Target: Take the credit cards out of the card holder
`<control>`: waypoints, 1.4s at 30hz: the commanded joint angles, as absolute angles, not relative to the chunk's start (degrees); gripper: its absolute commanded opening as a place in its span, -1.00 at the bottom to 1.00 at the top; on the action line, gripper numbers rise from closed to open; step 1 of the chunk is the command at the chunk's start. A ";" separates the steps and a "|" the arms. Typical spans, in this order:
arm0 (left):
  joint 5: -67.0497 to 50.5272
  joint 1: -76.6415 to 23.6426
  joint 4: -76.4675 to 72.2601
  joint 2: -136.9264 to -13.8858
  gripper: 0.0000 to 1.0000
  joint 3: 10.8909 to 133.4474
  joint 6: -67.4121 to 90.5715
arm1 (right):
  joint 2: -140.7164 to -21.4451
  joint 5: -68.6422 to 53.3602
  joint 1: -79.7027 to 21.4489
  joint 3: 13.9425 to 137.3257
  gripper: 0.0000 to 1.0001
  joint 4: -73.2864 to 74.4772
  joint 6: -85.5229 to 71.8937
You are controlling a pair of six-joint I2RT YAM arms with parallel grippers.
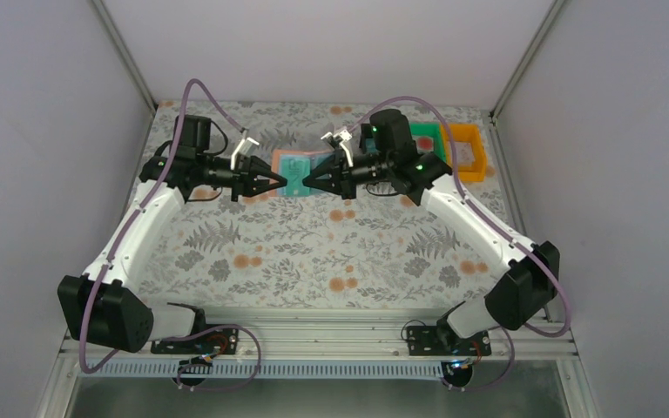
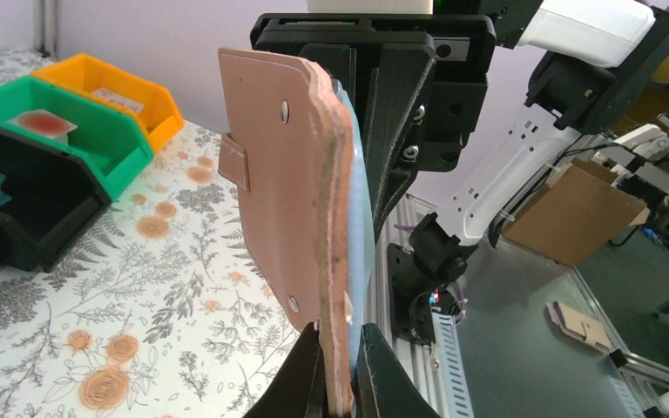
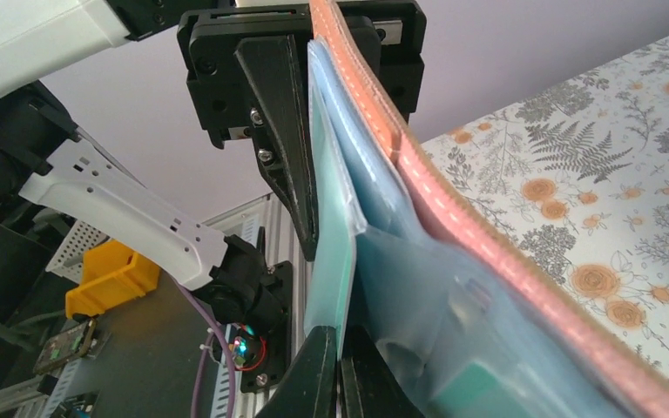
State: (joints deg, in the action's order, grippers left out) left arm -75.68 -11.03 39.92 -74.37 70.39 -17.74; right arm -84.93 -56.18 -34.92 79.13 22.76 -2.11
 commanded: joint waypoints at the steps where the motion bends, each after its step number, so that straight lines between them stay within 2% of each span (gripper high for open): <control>1: -79.52 -11.48 39.56 -72.95 -0.89 70.28 -19.59 | -82.91 -52.81 -34.57 81.50 -0.92 27.42 1.34; 14: -80.32 -11.43 39.77 -73.12 -0.74 70.24 -19.86 | -81.74 -51.58 -33.05 82.78 -0.91 30.64 1.71; 18: -79.76 -11.44 39.65 -73.12 -0.94 70.31 -19.54 | -81.59 -50.36 -32.92 83.23 -0.92 32.52 3.27; 28: -73.27 -10.56 33.80 -73.12 -0.95 67.29 -12.39 | -79.01 -47.92 -26.32 81.50 -0.92 35.99 4.34; 32: -71.92 -7.38 27.78 -73.46 -0.95 62.55 -6.03 | -77.67 -42.05 -21.89 82.09 -0.92 38.00 2.22; 36: -69.79 -5.45 12.58 -74.40 -0.95 51.56 7.42 | -75.87 -35.58 -19.28 82.20 -0.92 37.92 -0.36; 42: -66.42 -6.03 3.01 -85.79 -0.95 44.67 16.45 | -75.29 -36.96 -19.25 80.48 -0.92 38.12 -0.38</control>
State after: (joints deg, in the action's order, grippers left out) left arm -68.31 -5.65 13.56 -79.48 46.61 7.73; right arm -76.27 -37.65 -19.25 81.19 37.56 0.43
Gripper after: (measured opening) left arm 0.056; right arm 0.046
